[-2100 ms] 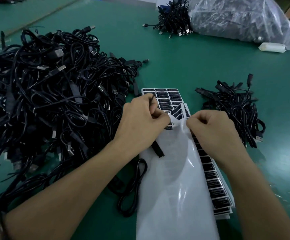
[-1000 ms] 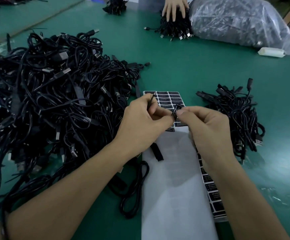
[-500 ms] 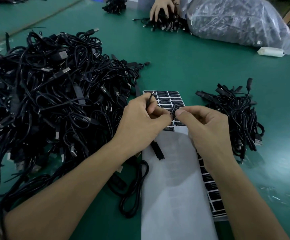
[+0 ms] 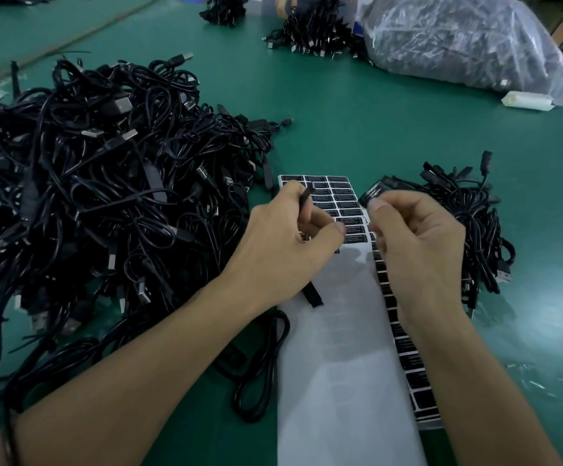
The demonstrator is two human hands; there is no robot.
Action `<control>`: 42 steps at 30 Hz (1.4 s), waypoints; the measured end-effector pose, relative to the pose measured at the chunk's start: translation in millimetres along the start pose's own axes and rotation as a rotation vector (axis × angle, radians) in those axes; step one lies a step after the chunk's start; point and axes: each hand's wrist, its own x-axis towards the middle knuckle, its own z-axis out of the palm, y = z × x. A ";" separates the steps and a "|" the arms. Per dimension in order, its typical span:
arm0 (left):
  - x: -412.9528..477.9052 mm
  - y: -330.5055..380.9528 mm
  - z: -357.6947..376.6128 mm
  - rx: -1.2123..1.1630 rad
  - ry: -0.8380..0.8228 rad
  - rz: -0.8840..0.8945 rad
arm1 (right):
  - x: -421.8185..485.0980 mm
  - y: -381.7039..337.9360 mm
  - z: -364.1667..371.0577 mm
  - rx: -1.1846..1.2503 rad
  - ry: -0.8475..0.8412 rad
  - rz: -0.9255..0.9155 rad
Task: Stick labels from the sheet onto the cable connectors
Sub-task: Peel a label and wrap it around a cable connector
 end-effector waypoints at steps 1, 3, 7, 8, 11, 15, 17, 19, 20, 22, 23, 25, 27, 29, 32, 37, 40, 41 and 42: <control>-0.4 0.4 0.0 0.026 -0.023 0.015 | -0.1 -0.5 -0.2 0.015 0.007 0.009; -2.0 1.2 0.2 0.090 -0.087 0.037 | -1.9 -1.2 0.5 0.005 -0.024 0.007; -4.0 2.5 0.4 0.217 -0.190 0.104 | -8.0 -3.2 4.9 0.006 -0.132 -0.048; -4.1 2.3 0.7 0.224 -0.205 0.121 | -9.0 -3.7 6.3 0.008 -0.144 -0.065; -4.2 1.0 0.4 0.220 -0.238 0.122 | -10.3 -4.1 8.8 0.032 -0.152 -0.102; -5.1 1.1 -0.9 0.239 -0.206 0.137 | -6.7 -2.2 6.7 0.035 -0.114 -0.117; -5.7 1.7 -1.3 0.263 -0.129 0.191 | -3.8 0.4 4.4 0.053 -0.076 -0.110; -5.3 2.7 -3.7 0.381 -0.036 0.255 | -1.8 1.8 3.1 0.055 -0.046 -0.128; -4.9 3.8 -5.9 0.460 0.008 0.271 | -1.2 2.0 3.0 0.055 -0.042 -0.144; -3.9 5.2 -11.0 0.538 0.057 0.255 | -0.7 2.9 3.3 0.060 -0.051 -0.178; -3.9 5.7 -12.6 0.518 0.060 0.234 | -0.5 3.6 3.2 0.063 -0.058 -0.190; -4.2 6.4 -14.3 0.430 0.047 0.191 | -0.4 4.7 3.0 0.068 -0.071 -0.206; -3.1 6.9 -15.1 0.352 0.012 0.125 | -0.5 5.6 2.7 0.065 -0.074 -0.212; -1.9 5.8 -15.3 0.293 -0.005 0.066 | -0.7 6.2 3.0 0.052 -0.074 -0.204; 0.0 2.7 -15.5 0.265 0.007 0.020 | -0.9 5.4 3.7 0.021 -0.036 -0.177; 1.0 -0.6 -14.4 0.306 0.032 -0.001 | -1.1 0.1 2.2 0.064 0.014 -0.094; 0.6 -1.1 -14.5 0.296 0.066 0.007 | -2.3 -0.3 3.1 0.114 -0.058 0.023; 0.8 -1.3 -14.8 0.291 0.073 0.008 | -2.2 0.0 3.8 0.116 -0.090 0.049; 1.0 -1.3 -15.1 0.286 0.074 0.007 | -2.3 0.4 4.2 0.108 -0.121 0.065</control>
